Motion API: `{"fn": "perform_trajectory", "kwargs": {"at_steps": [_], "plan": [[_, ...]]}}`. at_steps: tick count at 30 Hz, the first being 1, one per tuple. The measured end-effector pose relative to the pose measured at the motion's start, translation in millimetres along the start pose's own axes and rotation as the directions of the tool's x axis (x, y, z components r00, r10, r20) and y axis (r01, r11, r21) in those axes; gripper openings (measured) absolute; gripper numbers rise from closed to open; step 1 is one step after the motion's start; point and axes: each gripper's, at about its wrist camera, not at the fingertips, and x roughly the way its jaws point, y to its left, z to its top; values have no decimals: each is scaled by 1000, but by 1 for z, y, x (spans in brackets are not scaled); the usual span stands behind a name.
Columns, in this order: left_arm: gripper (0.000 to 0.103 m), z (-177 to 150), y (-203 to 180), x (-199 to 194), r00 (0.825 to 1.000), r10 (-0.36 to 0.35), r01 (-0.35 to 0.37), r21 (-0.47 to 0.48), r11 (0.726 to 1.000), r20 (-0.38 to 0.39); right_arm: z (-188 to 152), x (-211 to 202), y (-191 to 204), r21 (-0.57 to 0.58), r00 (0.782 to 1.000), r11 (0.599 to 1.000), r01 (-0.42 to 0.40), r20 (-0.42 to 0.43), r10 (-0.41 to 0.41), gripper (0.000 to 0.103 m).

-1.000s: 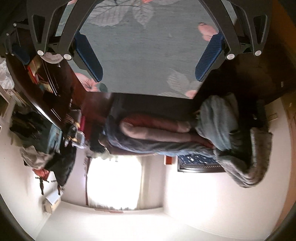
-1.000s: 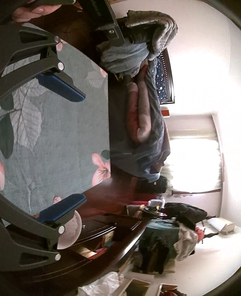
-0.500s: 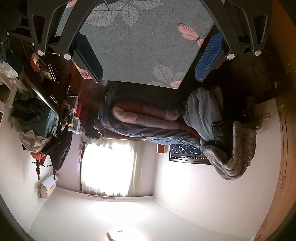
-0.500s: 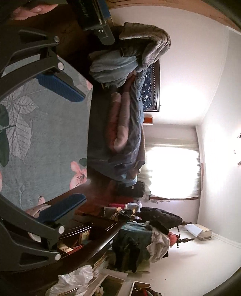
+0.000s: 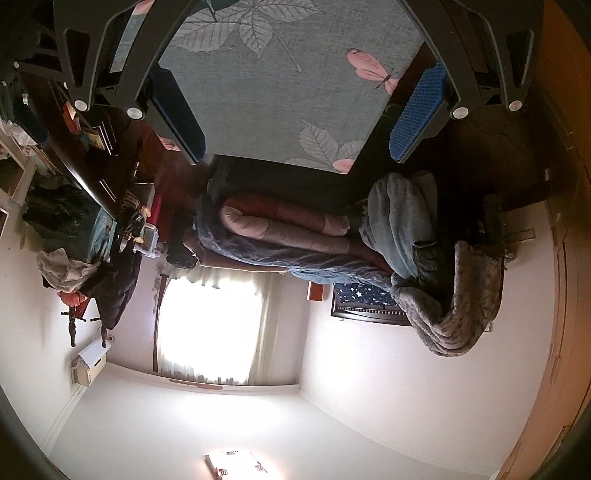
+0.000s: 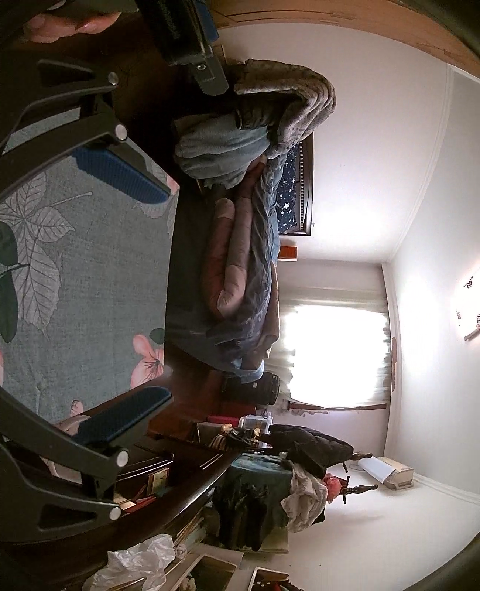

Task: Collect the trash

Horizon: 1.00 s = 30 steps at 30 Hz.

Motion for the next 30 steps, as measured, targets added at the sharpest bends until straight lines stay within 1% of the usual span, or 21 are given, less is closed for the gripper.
{"fn": "perform_trajectory", "kwargs": {"at_steps": [6, 15, 30], "plan": [[99, 0, -2, 1, 1000, -1, 1, 2, 1000, -3, 0, -2, -5, 11, 1000, 1000, 8, 1, -8, 100], [99, -1, -7, 3, 1000, -29, 29, 2, 1000, -7, -1, -3, -6, 9, 1000, 1000, 6, -2, -6, 100], [99, -2, -9, 5, 1000, -25, 25, 6, 1000, -9, -1, -1, -6, 9, 1000, 1000, 6, -7, -6, 100]]}}
